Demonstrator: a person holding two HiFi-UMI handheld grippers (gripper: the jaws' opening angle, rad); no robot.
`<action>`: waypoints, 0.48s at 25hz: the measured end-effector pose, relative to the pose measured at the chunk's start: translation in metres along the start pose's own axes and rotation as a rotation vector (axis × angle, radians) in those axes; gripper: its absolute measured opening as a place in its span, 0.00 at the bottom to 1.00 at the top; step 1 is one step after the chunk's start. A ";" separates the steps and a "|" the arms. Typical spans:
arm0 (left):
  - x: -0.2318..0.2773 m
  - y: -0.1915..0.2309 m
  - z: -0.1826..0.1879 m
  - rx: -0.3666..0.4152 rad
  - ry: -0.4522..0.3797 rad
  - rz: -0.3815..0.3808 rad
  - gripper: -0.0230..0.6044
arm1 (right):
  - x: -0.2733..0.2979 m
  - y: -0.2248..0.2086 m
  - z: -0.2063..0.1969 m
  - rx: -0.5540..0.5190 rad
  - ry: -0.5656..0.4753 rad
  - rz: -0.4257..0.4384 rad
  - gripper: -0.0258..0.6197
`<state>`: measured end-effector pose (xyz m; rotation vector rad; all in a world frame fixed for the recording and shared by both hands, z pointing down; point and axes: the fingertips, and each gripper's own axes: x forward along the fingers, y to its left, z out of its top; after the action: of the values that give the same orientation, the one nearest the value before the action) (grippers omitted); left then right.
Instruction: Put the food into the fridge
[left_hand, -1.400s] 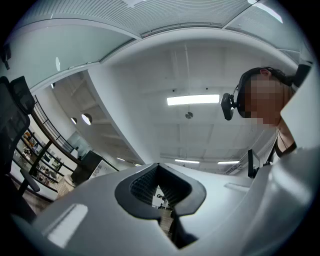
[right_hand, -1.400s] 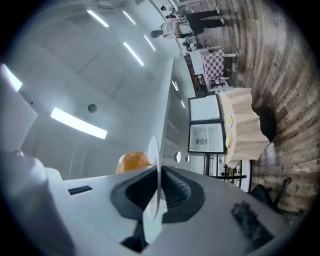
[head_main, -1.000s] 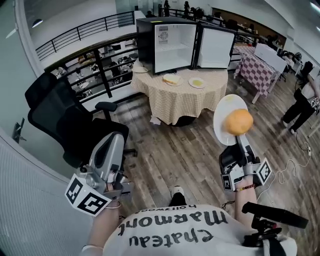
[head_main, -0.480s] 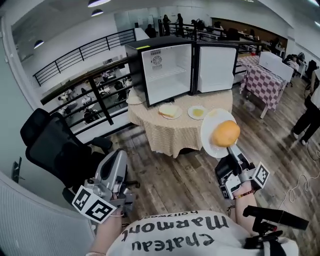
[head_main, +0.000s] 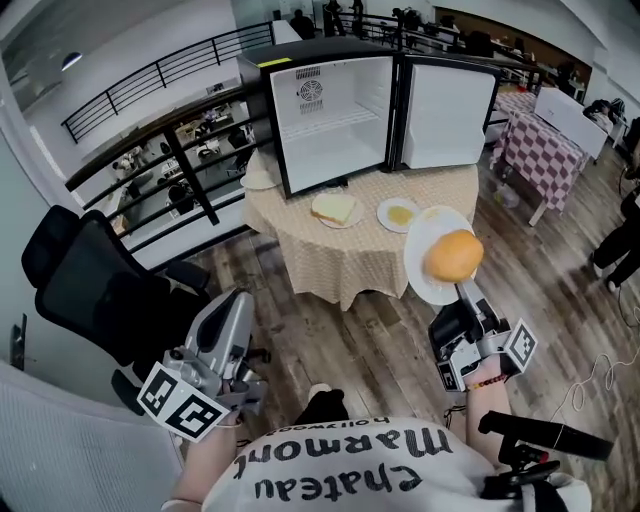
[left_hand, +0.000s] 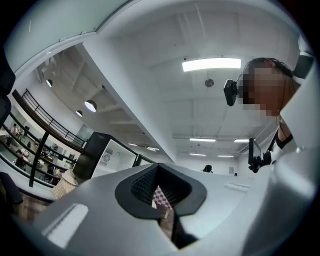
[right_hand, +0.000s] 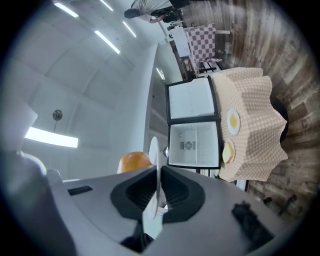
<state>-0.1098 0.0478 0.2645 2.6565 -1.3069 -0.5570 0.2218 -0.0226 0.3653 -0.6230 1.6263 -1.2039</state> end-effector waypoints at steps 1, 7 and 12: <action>0.005 0.006 -0.002 -0.004 -0.007 0.006 0.04 | 0.005 -0.006 0.002 0.000 0.007 -0.010 0.09; 0.052 0.032 0.005 -0.021 -0.095 -0.077 0.04 | 0.041 -0.032 0.019 0.012 -0.015 -0.033 0.09; 0.116 0.087 -0.017 -0.014 -0.026 -0.085 0.05 | 0.098 -0.060 0.044 -0.006 -0.024 -0.061 0.09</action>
<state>-0.1027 -0.0977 0.2730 2.7126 -1.1961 -0.6120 0.2151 -0.1448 0.3799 -0.6930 1.6008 -1.2318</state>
